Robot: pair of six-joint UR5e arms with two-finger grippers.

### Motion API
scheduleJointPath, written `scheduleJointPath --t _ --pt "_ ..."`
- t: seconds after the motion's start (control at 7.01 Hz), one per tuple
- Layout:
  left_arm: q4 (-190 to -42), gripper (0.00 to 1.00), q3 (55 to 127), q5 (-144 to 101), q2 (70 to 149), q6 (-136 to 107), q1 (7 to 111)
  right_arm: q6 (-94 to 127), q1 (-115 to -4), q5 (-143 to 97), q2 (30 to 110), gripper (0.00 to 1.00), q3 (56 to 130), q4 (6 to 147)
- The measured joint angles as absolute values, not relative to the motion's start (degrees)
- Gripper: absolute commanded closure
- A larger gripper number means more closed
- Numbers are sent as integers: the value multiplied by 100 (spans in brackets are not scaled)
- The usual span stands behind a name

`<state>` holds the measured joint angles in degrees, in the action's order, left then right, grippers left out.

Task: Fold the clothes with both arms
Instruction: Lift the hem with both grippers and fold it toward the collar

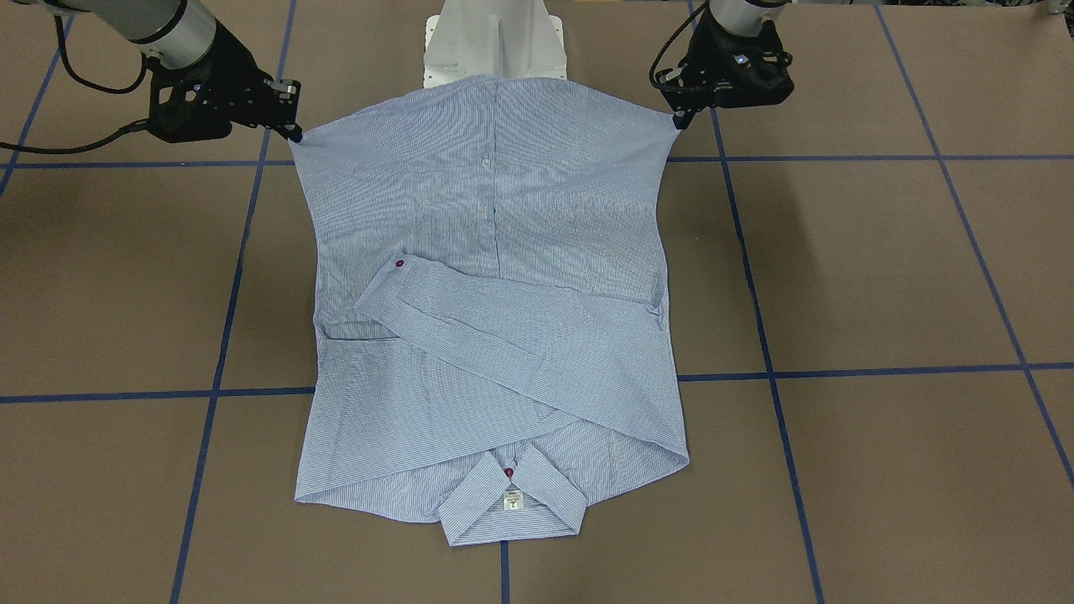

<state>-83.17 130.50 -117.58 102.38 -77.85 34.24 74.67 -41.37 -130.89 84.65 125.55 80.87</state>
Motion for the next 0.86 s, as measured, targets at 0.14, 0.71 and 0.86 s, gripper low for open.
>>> scheduleJointPath --t 0.14,0.71,0.86 --pt "-8314 100 12839 -11836 10414 -7712 3654 7465 -4465 -13220 8310 100 12349 8088" --pt "-8331 100 11947 -11908 11246 -7680 4054 7501 -5053 -13270 7117 100 11245 8141" --pt "-8356 100 11805 -11909 11365 -7676 4164 7493 -5136 -13260 6838 100 10983 8135"
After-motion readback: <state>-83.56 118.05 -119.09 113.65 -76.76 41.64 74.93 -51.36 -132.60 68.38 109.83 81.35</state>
